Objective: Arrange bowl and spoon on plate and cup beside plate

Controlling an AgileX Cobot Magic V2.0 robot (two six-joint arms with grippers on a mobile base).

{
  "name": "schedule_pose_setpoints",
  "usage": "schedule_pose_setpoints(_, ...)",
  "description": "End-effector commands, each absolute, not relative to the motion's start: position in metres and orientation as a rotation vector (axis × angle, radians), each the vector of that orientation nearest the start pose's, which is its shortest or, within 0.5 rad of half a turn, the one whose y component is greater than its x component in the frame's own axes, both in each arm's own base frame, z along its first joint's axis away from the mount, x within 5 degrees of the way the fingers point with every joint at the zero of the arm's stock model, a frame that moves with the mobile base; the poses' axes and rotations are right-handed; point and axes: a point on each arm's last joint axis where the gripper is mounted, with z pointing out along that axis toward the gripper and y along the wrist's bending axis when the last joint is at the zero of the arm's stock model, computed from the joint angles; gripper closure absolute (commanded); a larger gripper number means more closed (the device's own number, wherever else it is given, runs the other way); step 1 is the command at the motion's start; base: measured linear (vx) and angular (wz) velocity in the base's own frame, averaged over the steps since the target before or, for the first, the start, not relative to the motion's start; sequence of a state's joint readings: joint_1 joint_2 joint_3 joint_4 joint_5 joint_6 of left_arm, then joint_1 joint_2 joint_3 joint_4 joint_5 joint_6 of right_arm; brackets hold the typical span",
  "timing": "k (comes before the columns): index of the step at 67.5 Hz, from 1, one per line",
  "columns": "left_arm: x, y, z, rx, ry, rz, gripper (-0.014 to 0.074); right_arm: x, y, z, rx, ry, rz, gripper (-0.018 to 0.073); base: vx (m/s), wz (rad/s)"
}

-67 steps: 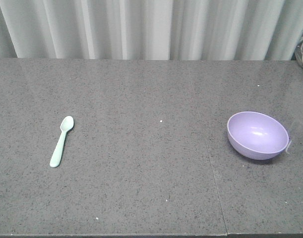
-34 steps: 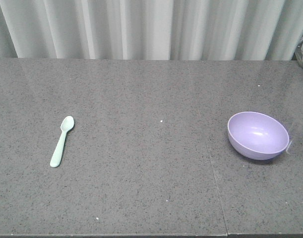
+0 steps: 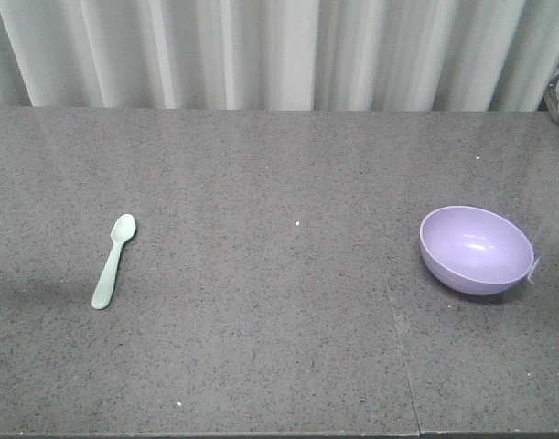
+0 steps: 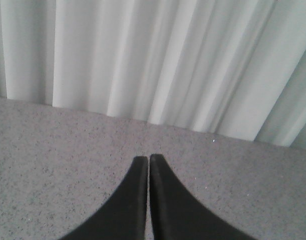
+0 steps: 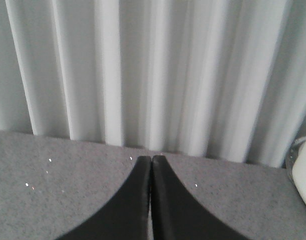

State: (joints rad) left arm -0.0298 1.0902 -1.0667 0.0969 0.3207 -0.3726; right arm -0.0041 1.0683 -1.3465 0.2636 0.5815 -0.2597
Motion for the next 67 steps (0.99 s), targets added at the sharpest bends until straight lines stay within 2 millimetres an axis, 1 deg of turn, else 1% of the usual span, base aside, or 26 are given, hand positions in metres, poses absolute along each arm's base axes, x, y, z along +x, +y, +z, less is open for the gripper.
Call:
schedule_pose_setpoints(1,0.246,-0.007,0.421,-0.236,1.706,-0.23,0.0603,0.217,0.008,0.49,-0.105,1.728,0.056,0.0552,0.0,0.0)
schedule_pose_setpoints(7,0.251,-0.008,0.424,-0.227,1.658,-0.239,0.0603,0.228,0.002,0.478,-0.049,1.813,0.003,0.0531,0.0,0.0)
schedule_pose_setpoints(12,0.255,-0.009,0.429,-0.217,1.578,-0.261,0.0603,0.237,-0.006,0.467,0.038,1.89,-0.053,0.0491,0.0,0.0)
schedule_pose_setpoints(15,0.255,-0.009,0.431,-0.228,1.56,-0.28,0.0601,0.241,-0.01,0.463,0.056,1.92,-0.111,0.0465,0.0,0.0)
schedule_pose_setpoints(17,0.254,-0.009,0.431,-0.22,1.564,-0.271,0.06,0.243,-0.013,0.459,0.072,1.942,-0.149,0.0439,0.0,0.0)
schedule_pose_setpoints(22,0.254,-0.008,0.432,-0.136,1.595,-0.175,0.0591,0.247,-0.018,0.455,0.095,1.968,-0.205,0.0351,0.0,0.0)
schedule_pose_setpoints(29,0.256,-0.008,0.431,-0.057,1.658,-0.08,0.055,0.249,-0.018,0.454,0.097,1.973,-0.207,0.0209,0.0,0.0)
schedule_pose_setpoints(34,0.259,-0.007,0.43,-0.021,1.719,-0.033,0.048,0.25,-0.018,0.453,0.11,1.979,-0.199,0.0113,0.0,0.0)
schedule_pose_setpoints(39,0.262,-0.007,0.431,0.031,1.768,0.02,0.0357,0.249,-0.018,0.452,0.137,1.983,-0.184,0.0058,0.0,0.0)
schedule_pose_setpoints(42,0.265,-0.007,0.43,0.044,1.778,0.031,0.0274,0.249,-0.018,0.451,0.142,1.991,-0.174,0.0041,0.0,0.0)
schedule_pose_setpoints(47,0.267,-0.009,0.428,0.056,1.778,0.029,0.0143,0.249,-0.017,0.451,0.138,1.998,-0.172,0.0039,0.0,0.0)
schedule_pose_setpoints(53,0.27,-0.009,0.426,0.053,1.78,0.025,0.0035,0.249,-0.016,0.45,0.148,2.007,-0.147,0.0043,0.0,0.0)
schedule_pose_setpoints(59,0.272,-0.009,0.418,0.049,1.805,0.02,-0.0015,0.248,-0.014,0.447,0.166,2.033,-0.109,0.0043,0.0,0.0)
schedule_pose_setpoints(64,0.276,-0.011,0.411,-0.017,1.836,-0.055,-0.0013,0.247,-0.014,0.446,0.172,2.05,-0.101,0.0043,0.0,0.0)
schedule_pose_setpoints(67,0.276,-0.012,0.411,-0.047,1.844,-0.099,-0.001,0.247,-0.014,0.445,0.174,2.062,-0.105,0.0043,0.0,0.0)
